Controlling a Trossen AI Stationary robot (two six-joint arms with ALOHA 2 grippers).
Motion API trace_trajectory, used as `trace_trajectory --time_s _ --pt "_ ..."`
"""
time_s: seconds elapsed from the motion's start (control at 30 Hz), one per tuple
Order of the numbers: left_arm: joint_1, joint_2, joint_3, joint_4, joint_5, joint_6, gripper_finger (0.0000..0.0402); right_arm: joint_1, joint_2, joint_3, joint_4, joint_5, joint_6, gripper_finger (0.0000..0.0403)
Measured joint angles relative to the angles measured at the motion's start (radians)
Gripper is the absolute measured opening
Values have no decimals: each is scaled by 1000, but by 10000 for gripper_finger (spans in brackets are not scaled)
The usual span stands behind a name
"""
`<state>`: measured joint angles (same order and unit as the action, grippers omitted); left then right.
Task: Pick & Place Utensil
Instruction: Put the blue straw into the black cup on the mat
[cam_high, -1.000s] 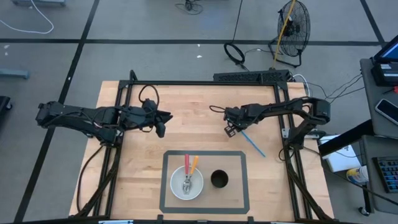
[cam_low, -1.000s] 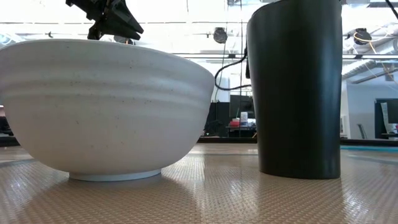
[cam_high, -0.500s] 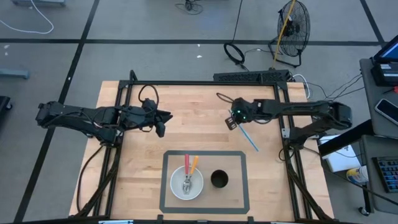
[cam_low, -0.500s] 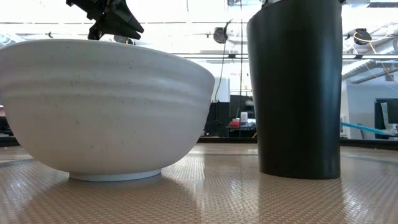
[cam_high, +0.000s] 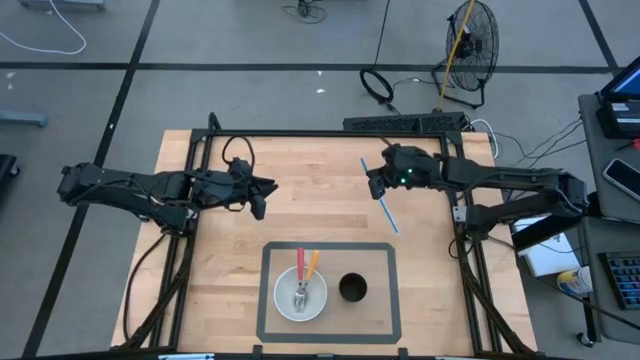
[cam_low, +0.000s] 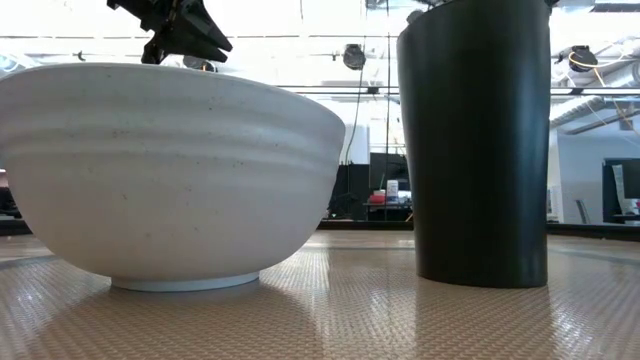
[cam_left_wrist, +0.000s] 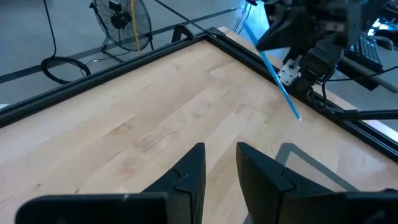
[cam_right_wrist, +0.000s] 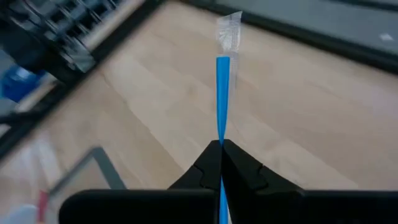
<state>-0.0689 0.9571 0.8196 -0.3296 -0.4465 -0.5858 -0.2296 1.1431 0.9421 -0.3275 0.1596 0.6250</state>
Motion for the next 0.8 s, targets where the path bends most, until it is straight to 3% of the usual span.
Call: trace_trajectory --time_s 0.8 --pt "1 0 0 28 -9 4 93 113 -180 0 284 -2 -91 0"
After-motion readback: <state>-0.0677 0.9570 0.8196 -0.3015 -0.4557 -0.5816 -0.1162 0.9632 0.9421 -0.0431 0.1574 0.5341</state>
